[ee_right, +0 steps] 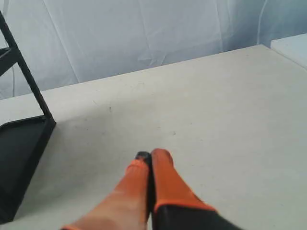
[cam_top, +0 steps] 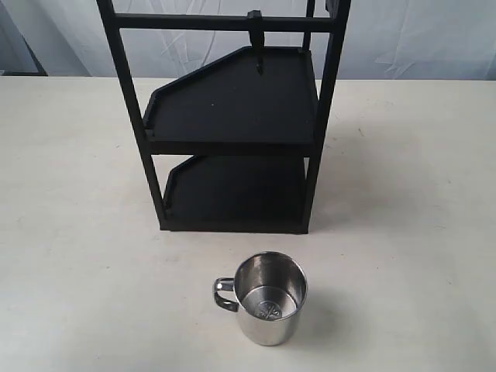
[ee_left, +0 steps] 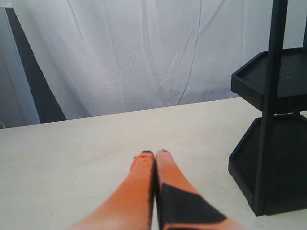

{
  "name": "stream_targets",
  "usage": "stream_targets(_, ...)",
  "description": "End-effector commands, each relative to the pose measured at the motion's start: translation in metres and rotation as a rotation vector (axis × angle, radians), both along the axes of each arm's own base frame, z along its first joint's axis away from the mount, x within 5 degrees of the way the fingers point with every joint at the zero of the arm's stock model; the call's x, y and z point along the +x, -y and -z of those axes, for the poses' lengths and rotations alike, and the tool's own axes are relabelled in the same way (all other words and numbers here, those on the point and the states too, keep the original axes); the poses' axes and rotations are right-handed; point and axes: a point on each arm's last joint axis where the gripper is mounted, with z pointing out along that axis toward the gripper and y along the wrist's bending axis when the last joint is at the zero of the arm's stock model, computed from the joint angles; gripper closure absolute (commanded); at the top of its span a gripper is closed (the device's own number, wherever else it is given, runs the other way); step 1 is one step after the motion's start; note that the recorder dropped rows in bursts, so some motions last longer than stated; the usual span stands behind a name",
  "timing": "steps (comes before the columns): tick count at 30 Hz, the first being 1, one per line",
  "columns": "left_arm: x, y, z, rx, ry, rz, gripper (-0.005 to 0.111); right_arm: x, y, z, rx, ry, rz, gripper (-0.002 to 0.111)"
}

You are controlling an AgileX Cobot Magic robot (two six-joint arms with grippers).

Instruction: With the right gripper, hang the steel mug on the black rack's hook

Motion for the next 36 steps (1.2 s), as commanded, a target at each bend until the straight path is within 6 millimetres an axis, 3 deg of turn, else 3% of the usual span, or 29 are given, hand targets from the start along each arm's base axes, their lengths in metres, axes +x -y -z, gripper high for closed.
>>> stream_targets(1,0.0,0.0,-0.001,-0.003,0.009,0.005,0.105,0.001,-0.003,-0.004,0.203,0.058,0.012,0.108)
stream_targets(5,0.0,0.0,-0.001,-0.003,0.009,0.005,0.105,0.002,-0.012,-0.014,1.01,0.133,0.035,0.108)
stream_targets(8,0.0,0.0,-0.001,-0.003,0.009,0.005,0.105,0.002,-0.012,-0.02,1.279,0.182,0.046,0.108)
stream_targets(15,0.0,0.0,-0.001,-0.003,0.009,0.005,0.105,0.0,0.009,-0.034,1.207,0.454,0.143,0.108)
stream_targets(20,0.0,0.0,-0.001,-0.003,0.009,0.005,0.105,-0.001,0.012,-0.037,1.16,0.503,0.154,0.108)
stream_targets(24,0.0,0.0,-0.001,-0.003,0.009,0.005,0.105,0.0,0.008,-0.035,1.346,0.458,0.144,0.108)
stream_targets(26,0.0,0.0,-0.001,-0.003,0.009,0.005,0.105,-0.001,0.007,-0.044,1.408,0.457,0.117,0.108)
stream_targets(28,0.0,0.0,-0.001,-0.003,0.009,0.005,0.105,-0.005,0.0,-0.063,1.211,0.44,0.041,0.108)
stream_targets(32,0.0,0.0,-0.001,-0.003,0.009,0.005,0.105,-0.017,-0.01,-0.107,0.53,0.339,-0.061,0.108)
stream_targets(36,0.0,0.0,-0.001,-0.003,0.009,0.005,0.105,0.003,-0.013,-0.122,0.275,-0.013,-0.08,0.108)
